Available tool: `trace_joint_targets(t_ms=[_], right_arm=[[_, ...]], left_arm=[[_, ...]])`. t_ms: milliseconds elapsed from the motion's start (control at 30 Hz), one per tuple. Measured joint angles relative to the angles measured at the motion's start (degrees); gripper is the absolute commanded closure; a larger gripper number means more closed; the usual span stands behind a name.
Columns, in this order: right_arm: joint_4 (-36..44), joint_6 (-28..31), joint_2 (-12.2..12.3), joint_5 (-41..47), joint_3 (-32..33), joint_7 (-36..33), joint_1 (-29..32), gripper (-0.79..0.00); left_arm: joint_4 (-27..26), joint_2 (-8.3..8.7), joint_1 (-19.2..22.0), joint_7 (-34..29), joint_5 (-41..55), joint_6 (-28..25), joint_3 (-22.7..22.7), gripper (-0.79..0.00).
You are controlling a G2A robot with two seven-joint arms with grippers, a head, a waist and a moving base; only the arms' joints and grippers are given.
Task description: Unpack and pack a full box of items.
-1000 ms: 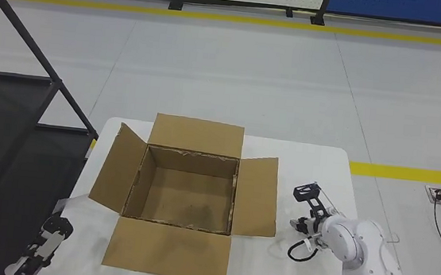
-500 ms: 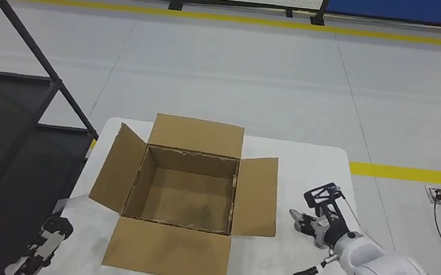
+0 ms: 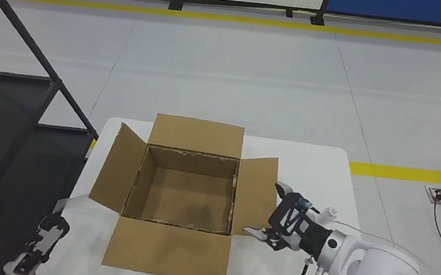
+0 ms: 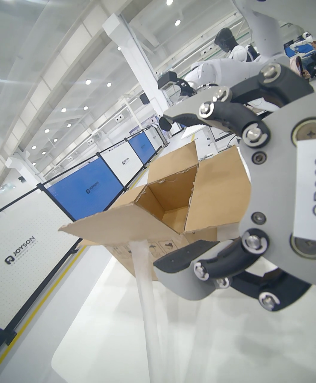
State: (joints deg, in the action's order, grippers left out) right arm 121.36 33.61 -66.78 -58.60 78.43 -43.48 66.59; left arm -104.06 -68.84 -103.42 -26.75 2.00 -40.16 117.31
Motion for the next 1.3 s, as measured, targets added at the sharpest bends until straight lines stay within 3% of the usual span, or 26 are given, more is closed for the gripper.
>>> trace_joint_targets(t_ms=[133, 333, 567, 900, 1300], right_arm=[[-0.8, 0.6, -0.1, -1.3, -2.2, 1.6, -2.9, -0.785], [1.0, -0.2, 0.1, -5.8, -2.4, 7.5, -0.9, -0.785], [4.0, -1.7, 0.6, -7.7, -0.4, 9.6, 3.9, -0.785], [6.7, -2.3, 1.3, -8.3, 1.9, 9.9, 9.2, -0.785], [4.7, -3.3, 1.9, -2.4, 3.7, 2.9, 9.2, -0.785]], left_arm=[[3.5, 0.13, 3.2, 1.6, -3.5, 1.8, -1.2, -0.785], [11.9, 0.04, 11.8, 5.5, -13.1, 0.2, -7.6, -0.785], [17.7, 0.39, 17.8, 1.8, -14.6, -6.2, -13.7, -0.785], [19.1, 0.98, 20.0, -1.0, -16.5, -7.5, -17.2, -0.785], [18.0, 1.7, 18.5, 0.0, -16.4, -8.4, -17.4, -0.785]])
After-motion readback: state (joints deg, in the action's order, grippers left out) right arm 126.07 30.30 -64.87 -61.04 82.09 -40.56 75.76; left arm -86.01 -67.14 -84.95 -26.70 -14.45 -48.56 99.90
